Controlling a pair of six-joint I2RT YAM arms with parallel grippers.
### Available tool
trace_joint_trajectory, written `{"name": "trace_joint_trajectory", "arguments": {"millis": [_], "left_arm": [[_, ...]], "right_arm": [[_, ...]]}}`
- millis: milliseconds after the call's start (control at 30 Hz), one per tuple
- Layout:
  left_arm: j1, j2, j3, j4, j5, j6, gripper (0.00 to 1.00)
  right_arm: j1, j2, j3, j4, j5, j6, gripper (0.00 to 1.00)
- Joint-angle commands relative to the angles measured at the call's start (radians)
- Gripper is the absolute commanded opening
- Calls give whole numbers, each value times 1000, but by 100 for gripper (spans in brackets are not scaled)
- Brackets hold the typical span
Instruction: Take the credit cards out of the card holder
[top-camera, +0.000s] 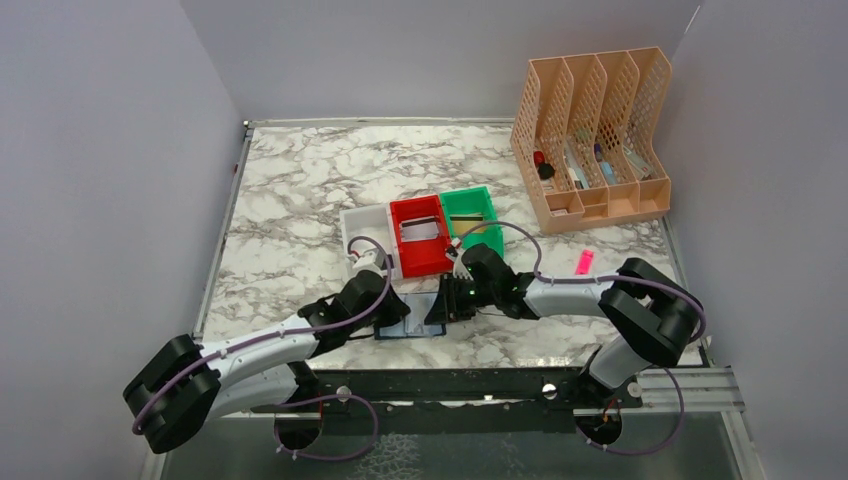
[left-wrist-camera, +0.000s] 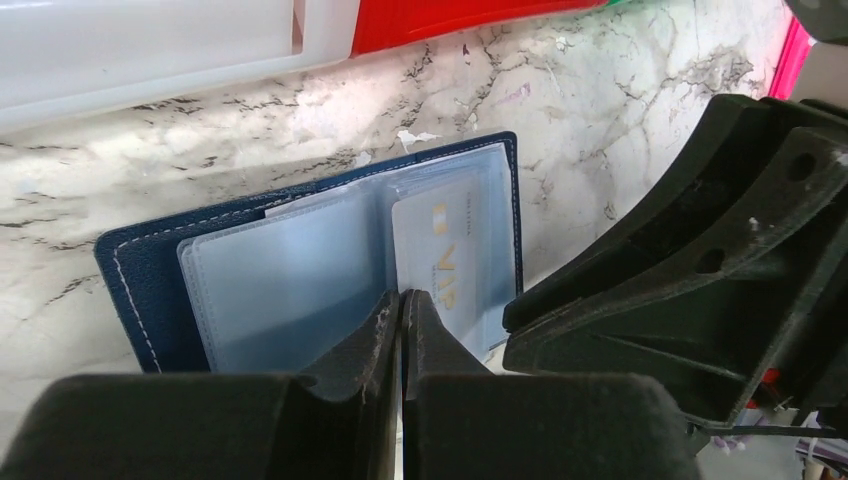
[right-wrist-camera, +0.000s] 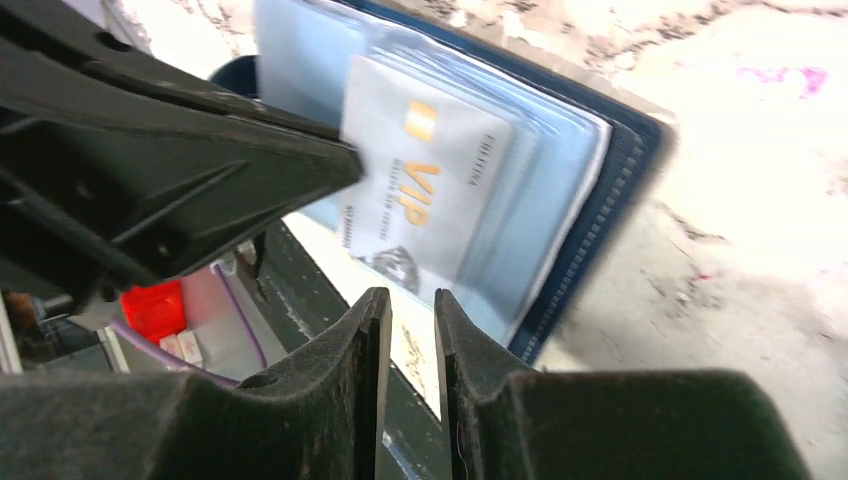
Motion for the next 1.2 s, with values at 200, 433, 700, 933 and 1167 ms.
{"name": "trace_joint_trajectory", "arguments": {"millis": [200,433,700,933,1167], "left_arm": [[4,-3,30,-46,-31,16,7],[6,63,41,-7,5,21,20],[5,135,78,-33,32,37,34],[6,139,75,-24,49,43,31],[6,123,80,-30,51,52,20]], "right_arm": [[7,-32,11,-65,54,-34,30],[6,-4,23,-49,26,-40,32],[6,40,41,-88,78,-55,33],[7,63,52,-83,72,-61,29],[7,69,63,-61,32,-55,16]]}}
